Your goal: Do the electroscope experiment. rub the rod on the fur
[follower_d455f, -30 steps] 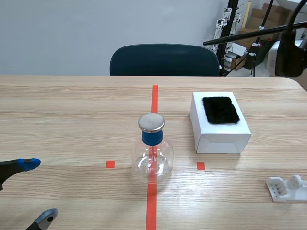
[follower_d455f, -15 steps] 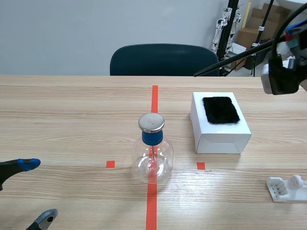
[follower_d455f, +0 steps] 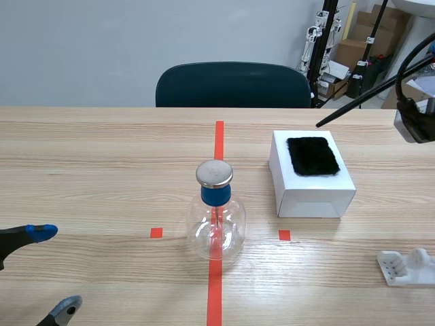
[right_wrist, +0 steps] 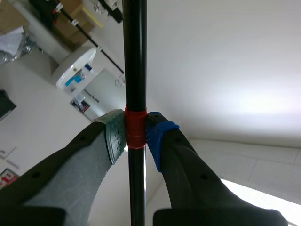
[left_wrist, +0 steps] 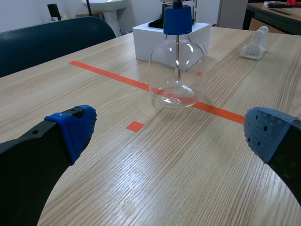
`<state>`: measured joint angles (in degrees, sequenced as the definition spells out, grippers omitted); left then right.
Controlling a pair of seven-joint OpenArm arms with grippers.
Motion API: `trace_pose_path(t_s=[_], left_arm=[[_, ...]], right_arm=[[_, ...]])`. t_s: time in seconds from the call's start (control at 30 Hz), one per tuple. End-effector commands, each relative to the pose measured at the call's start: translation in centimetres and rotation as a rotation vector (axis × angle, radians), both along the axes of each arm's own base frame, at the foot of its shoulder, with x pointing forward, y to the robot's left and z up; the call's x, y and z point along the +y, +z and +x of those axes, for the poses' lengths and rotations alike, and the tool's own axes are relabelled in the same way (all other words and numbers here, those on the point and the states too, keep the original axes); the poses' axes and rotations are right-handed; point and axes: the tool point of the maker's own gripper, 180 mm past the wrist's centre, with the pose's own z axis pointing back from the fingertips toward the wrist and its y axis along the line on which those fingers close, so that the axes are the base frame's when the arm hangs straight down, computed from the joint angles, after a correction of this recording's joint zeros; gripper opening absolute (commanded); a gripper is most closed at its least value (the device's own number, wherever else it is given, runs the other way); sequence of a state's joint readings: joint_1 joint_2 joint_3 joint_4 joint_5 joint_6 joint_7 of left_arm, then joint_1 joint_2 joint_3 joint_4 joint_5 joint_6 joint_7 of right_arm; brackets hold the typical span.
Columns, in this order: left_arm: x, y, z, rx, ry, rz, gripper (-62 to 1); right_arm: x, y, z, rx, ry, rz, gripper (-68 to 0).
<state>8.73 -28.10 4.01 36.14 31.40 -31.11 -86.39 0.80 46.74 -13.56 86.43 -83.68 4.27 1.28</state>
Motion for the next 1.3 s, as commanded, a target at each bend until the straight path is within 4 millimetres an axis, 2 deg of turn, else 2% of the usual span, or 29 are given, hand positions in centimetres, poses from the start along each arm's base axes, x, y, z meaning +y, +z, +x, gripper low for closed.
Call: trace_pose_path(t_s=[0.0,0.17,0.7,0.77,0.93,1.03,1.27], left_arm=[[0.3,1.5,0.3,-0.053,0.001,-0.036,1.4],[0.3,1.5,0.3,-0.053,0.001,-0.036,1.4],[0.3,1.5,0.3,-0.053,0.001,-0.036,1.4],[0.3,1.5,0.3,-0.053,0.001,-0.036,1.4],[0.3,1.5,0.3,-0.053,0.001,-0.036,1.4],[0.3,1.5,0.3,-0.053,0.001,-0.036,1.4],[0.3,1.5,0.3,-0.053,0.001,-0.036,1.4]], right_arm=[[-0.1,1.4,0.6,-0.045,-0.001,-0.011,-62.2],[-0.1,0.1,0.4,-0.033,-0.02,-0.021,-62.2],[3.1,-3.3,-0.4,0.119,0.109,0.017,-62.2],[3.1,-3.3,-0.4,0.112,0.103,0.024,-62.2],[1.3,-1.9,0.1,0.024,0.007,0.006,-62.2],[0.9,-2.2,0.1,0.03,-0.004,0.003,-62.2],[2.7,-4.1,-0.4,0.117,0.073,0.04,-62.2]])
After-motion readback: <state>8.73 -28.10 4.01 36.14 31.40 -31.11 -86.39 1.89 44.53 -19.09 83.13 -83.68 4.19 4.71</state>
